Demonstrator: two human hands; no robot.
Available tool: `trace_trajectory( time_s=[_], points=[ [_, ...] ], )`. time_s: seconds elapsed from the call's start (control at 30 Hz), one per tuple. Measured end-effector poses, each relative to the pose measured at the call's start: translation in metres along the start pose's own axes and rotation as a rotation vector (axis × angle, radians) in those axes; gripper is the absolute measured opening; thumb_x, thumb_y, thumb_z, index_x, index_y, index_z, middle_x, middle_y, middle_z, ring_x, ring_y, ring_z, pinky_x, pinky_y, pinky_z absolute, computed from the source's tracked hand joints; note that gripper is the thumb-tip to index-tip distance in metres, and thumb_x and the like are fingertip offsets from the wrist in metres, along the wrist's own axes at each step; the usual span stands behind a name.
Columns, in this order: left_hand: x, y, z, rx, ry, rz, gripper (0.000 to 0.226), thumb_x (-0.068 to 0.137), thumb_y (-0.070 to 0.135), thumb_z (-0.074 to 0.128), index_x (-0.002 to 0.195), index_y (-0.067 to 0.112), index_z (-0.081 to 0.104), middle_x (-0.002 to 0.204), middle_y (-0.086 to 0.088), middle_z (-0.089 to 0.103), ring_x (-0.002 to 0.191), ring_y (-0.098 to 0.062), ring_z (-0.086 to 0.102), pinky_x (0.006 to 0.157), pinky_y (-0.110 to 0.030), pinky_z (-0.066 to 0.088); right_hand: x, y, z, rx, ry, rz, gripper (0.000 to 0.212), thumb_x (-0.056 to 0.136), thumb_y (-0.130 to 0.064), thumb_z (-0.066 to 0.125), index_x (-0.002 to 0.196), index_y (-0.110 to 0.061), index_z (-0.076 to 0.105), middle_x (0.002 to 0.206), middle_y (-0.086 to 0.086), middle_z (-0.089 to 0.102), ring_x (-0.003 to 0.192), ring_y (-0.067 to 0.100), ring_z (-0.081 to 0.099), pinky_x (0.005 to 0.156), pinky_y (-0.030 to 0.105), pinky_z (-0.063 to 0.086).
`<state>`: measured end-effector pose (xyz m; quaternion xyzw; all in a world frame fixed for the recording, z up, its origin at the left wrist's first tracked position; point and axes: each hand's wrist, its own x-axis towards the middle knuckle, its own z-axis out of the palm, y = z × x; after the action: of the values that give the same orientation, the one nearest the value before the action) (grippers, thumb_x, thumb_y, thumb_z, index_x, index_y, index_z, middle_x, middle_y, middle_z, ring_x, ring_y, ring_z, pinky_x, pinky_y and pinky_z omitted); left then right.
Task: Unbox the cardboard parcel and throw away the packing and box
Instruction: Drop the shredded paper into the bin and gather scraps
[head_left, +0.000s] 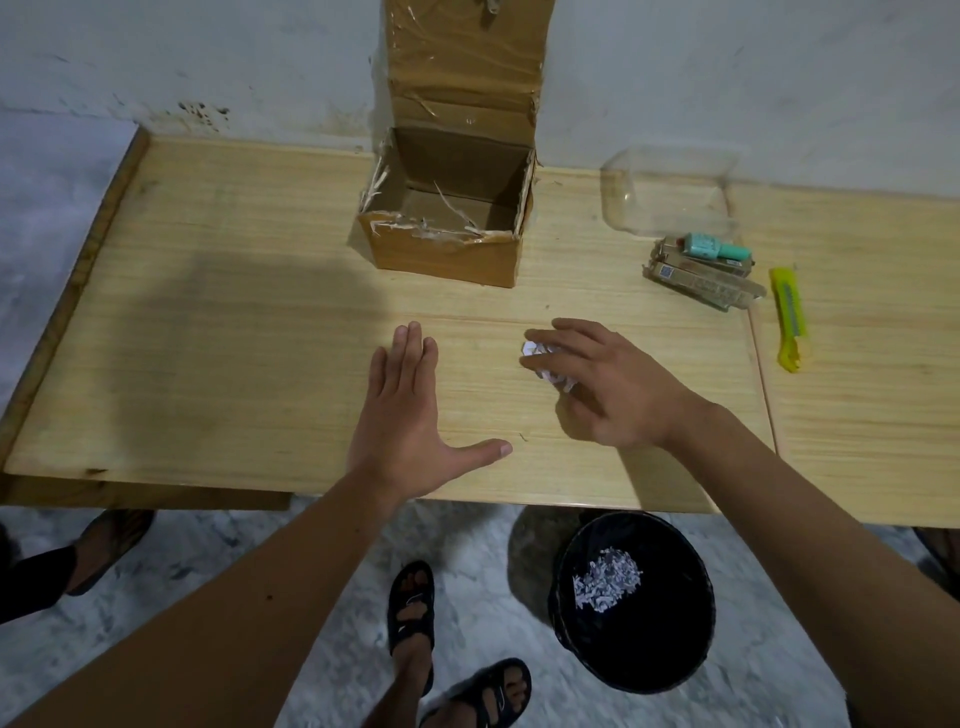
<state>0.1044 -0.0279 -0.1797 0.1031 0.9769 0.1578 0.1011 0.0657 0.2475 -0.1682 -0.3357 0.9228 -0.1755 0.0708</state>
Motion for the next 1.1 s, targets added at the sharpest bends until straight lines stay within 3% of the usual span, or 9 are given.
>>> trace_trajectory(
  time_s=[0.1,0.2,0.37,0.47,0.6,0.73,0.93,1.1],
  points=[
    [0.0,0.0,-0.001,0.008,-0.008,-0.002,0.149,0.06,0.105,0.042,0.163,0.004,0.004,0.173,-0.009,-0.016,0.159,-0.019,-0.022,0.131,-0.047,-0.004,-0.015,0.005,0.002,0.059,0.022,0.007,0.049,0.093,-0.011,0.062,0.142,-0.012,0.06,0.15,0.01,0.054,0.14,0.033,0.046,0.111,0.049,0.044],
    [0.0,0.0,0.0,0.02,0.002,-0.005,0.15,0.058,0.106,0.039,0.162,0.002,0.007,0.174,-0.011,-0.011,0.16,-0.02,-0.018,0.131,-0.048,-0.002,-0.026,0.004,0.009,0.082,0.106,0.022,0.04,0.097,-0.01,0.066,0.137,-0.011,0.064,0.141,0.007,0.06,0.129,0.028,0.054,0.104,0.042,0.049],
    [0.001,0.0,0.004,0.051,0.005,-0.018,0.153,0.056,0.108,0.038,0.162,0.001,0.01,0.174,-0.014,-0.005,0.161,-0.023,-0.013,0.131,-0.049,0.0,-0.048,-0.013,0.026,0.041,0.306,0.121,0.02,0.094,-0.006,0.072,0.112,-0.012,0.078,0.113,0.006,0.07,0.1,0.03,0.063,0.08,0.037,0.056],
    [0.001,0.001,0.004,0.063,0.003,-0.026,0.152,0.056,0.106,0.043,0.162,0.002,0.007,0.174,-0.013,-0.005,0.161,-0.023,-0.011,0.131,-0.048,-0.001,-0.071,-0.025,0.035,0.065,0.385,0.207,0.015,0.093,-0.007,0.074,0.105,-0.013,0.081,0.1,0.006,0.07,0.092,0.03,0.066,0.069,0.037,0.058],
    [-0.001,0.004,0.005,0.065,0.016,-0.02,0.15,0.059,0.102,0.045,0.162,0.0,0.007,0.174,-0.015,0.001,0.161,-0.024,-0.007,0.131,-0.047,-0.002,-0.114,-0.039,0.034,0.158,0.423,0.292,0.016,0.096,-0.011,0.071,0.106,-0.017,0.081,0.098,-0.001,0.069,0.094,0.019,0.065,0.077,0.027,0.055],
    [0.0,0.003,0.009,0.105,0.02,-0.02,0.148,0.061,0.103,0.041,0.162,0.0,0.009,0.174,-0.016,0.002,0.162,-0.024,-0.006,0.131,-0.047,-0.002,-0.165,-0.056,0.034,0.303,0.533,0.5,0.013,0.092,-0.012,0.077,0.1,-0.02,0.081,0.096,-0.01,0.069,0.086,-0.004,0.063,0.079,0.009,0.049],
    [0.0,0.0,0.017,0.134,0.032,0.09,0.136,0.072,0.095,0.037,0.161,-0.004,0.013,0.172,-0.021,0.006,0.161,-0.028,-0.002,0.131,-0.045,0.0,-0.233,-0.059,0.057,0.474,0.643,0.749,0.008,0.091,-0.014,0.078,0.098,-0.017,0.082,0.092,-0.002,0.075,0.083,0.005,0.067,0.075,0.013,0.048],
    [-0.003,0.0,0.018,0.144,0.06,0.156,0.127,0.078,0.09,0.037,0.16,-0.005,0.014,0.171,-0.022,0.009,0.161,-0.031,0.003,0.131,-0.047,0.006,-0.28,-0.05,0.104,0.528,0.581,0.95,0.008,0.091,-0.018,0.08,0.098,-0.021,0.081,0.09,-0.005,0.073,0.078,0.007,0.066,0.072,0.009,0.046]
  ],
)
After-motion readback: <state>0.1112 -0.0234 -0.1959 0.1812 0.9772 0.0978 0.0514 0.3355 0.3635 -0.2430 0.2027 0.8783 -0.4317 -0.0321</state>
